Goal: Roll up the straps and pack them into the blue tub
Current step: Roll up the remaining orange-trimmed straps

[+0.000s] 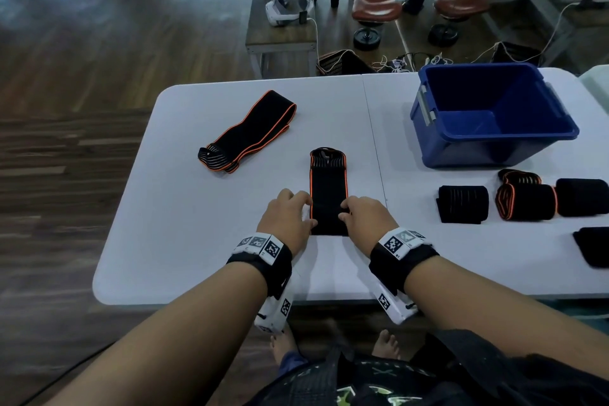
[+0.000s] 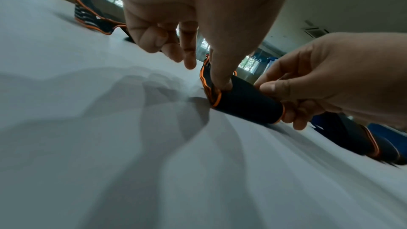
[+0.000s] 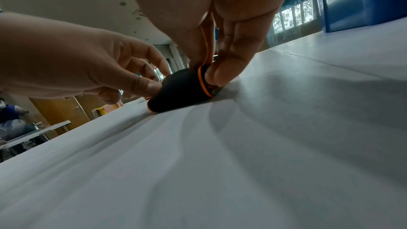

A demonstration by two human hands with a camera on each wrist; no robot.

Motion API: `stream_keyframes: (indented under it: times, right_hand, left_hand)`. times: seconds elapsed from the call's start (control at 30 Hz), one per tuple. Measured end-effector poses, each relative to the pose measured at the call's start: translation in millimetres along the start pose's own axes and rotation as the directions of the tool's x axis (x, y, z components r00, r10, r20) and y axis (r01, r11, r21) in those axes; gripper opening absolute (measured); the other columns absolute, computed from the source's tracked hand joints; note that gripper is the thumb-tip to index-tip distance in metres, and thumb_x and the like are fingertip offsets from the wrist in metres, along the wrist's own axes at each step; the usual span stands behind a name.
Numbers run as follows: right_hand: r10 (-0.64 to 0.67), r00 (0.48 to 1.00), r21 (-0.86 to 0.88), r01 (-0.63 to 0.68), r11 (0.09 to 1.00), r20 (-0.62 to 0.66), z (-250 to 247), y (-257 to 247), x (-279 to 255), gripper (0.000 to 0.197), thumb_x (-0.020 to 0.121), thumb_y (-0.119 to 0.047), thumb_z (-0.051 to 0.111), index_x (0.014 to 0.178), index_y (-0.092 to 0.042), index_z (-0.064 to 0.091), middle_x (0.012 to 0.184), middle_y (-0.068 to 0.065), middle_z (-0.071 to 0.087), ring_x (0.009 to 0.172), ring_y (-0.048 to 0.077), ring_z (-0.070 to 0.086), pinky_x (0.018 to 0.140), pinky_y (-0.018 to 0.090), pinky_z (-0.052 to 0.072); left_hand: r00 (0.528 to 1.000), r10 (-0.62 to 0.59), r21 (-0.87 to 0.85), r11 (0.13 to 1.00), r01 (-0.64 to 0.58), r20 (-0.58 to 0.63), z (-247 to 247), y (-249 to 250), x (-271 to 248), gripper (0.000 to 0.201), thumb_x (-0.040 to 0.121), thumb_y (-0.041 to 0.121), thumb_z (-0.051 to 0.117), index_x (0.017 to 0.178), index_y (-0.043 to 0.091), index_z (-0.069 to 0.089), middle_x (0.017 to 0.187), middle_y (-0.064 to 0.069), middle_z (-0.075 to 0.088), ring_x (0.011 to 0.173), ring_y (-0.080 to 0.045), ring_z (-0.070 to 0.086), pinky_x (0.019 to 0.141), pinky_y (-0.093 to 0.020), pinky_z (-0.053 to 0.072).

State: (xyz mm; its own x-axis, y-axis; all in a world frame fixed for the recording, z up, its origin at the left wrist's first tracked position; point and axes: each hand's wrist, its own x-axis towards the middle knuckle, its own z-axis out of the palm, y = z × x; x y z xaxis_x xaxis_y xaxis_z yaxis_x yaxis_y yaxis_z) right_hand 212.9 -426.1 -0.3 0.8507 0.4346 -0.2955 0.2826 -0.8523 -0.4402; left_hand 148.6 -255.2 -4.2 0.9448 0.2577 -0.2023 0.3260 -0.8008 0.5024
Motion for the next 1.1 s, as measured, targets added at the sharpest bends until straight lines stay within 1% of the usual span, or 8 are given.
stream_keyframes:
  times: [0.2,0.3,0.4,0.5,0.67,0.77,0.93,1.1]
  right_hand:
    - [-0.015,0.996,0.031,0.012,0.999,0.083,9,7,-9,0.062,0.096,-0.041,0.059,0.149,-0.016,0.039,0.127,0.009,0.050,0.111,0.028,0.058,0.093,0.035,0.048]
    - [-0.029,0.993,-0.006,0.030,1.000,0.117,11,13,-6,0.064,0.093,-0.027,0.065,0.149,-0.017,0.038,0.125,0.008,0.049,0.106,0.027,0.058,0.091,0.034,0.048]
    - [-0.023,0.993,0.001,0.023,1.000,0.119,7,16,0,0.061,0.094,-0.023,0.064,0.149,-0.018,0.040,0.125,0.007,0.050,0.111,0.027,0.056,0.094,0.033,0.046]
    - [0.012,0.994,0.072,-0.020,0.997,0.111,4,19,4,0.057,0.093,-0.027,0.065,0.147,-0.022,0.046,0.125,0.006,0.056,0.116,0.026,0.056,0.098,0.033,0.045]
    - [0.051,0.993,0.218,-0.074,0.973,0.108,-1,24,7,0.020,0.095,-0.031,0.060,0.107,-0.019,0.070,0.097,0.003,0.072,0.093,0.024,0.066,0.079,0.031,0.049]
    - [0.081,0.988,0.226,-0.110,0.968,0.133,-3,24,10,0.026,0.096,-0.036,0.058,0.093,-0.013,0.070,0.088,0.006,0.071,0.084,0.024,0.066,0.072,0.031,0.049]
    - [0.125,0.981,0.280,-0.162,0.946,0.146,0,26,12,0.041,0.099,-0.041,0.054,0.072,-0.012,0.065,0.073,0.003,0.069,0.065,0.020,0.059,0.060,0.029,0.042]
    - [0.153,0.976,0.243,-0.187,0.952,0.155,-1,22,13,0.051,0.101,-0.045,0.047,0.069,-0.010,0.064,0.081,0.014,0.073,0.069,0.026,0.061,0.074,0.034,0.047]
  left_hand:
    - [0.996,0.012,0.041,0.999,-0.016,0.087,3,-3,5,0.032,0.100,0.033,0.053,0.131,0.027,0.061,0.115,-0.002,0.051,0.110,-0.023,0.052,0.092,-0.036,0.048]
    - [0.988,0.094,0.125,0.986,-0.109,0.126,7,-1,5,0.022,0.096,0.019,0.048,0.111,0.018,0.063,0.103,-0.003,0.049,0.099,-0.026,0.054,0.080,-0.034,0.048]
    - [0.979,0.100,0.151,0.980,-0.127,0.176,9,-2,7,0.027,0.086,0.009,0.053,0.111,0.019,0.057,0.101,-0.001,0.047,0.098,-0.027,0.053,0.078,-0.034,0.048]
    - [0.984,0.036,0.053,0.998,-0.046,0.174,7,-7,8,0.041,0.087,0.022,0.066,0.126,0.027,0.057,0.099,-0.002,0.048,0.092,-0.026,0.055,0.077,-0.033,0.046]
    - [0.992,-0.013,-0.107,0.994,0.026,0.126,9,-6,8,0.023,0.096,0.031,0.060,0.117,0.026,0.068,0.070,0.009,0.052,0.062,-0.007,0.050,0.053,-0.022,0.031]
    - [0.988,-0.040,-0.097,0.994,0.054,0.147,9,-6,8,0.023,0.098,0.034,0.057,0.111,0.022,0.072,0.067,0.010,0.054,0.063,-0.005,0.051,0.053,-0.021,0.031]
    - [0.981,-0.093,-0.095,0.989,0.111,0.172,13,-5,5,0.045,0.100,0.037,0.054,0.059,0.019,0.052,0.055,0.003,0.048,0.052,-0.014,0.046,0.050,-0.028,0.028]
    - [0.975,-0.138,-0.124,0.979,0.161,0.174,16,-3,0,0.048,0.101,0.040,0.052,0.061,0.013,0.051,0.057,0.000,0.047,0.054,-0.017,0.044,0.052,-0.029,0.029]
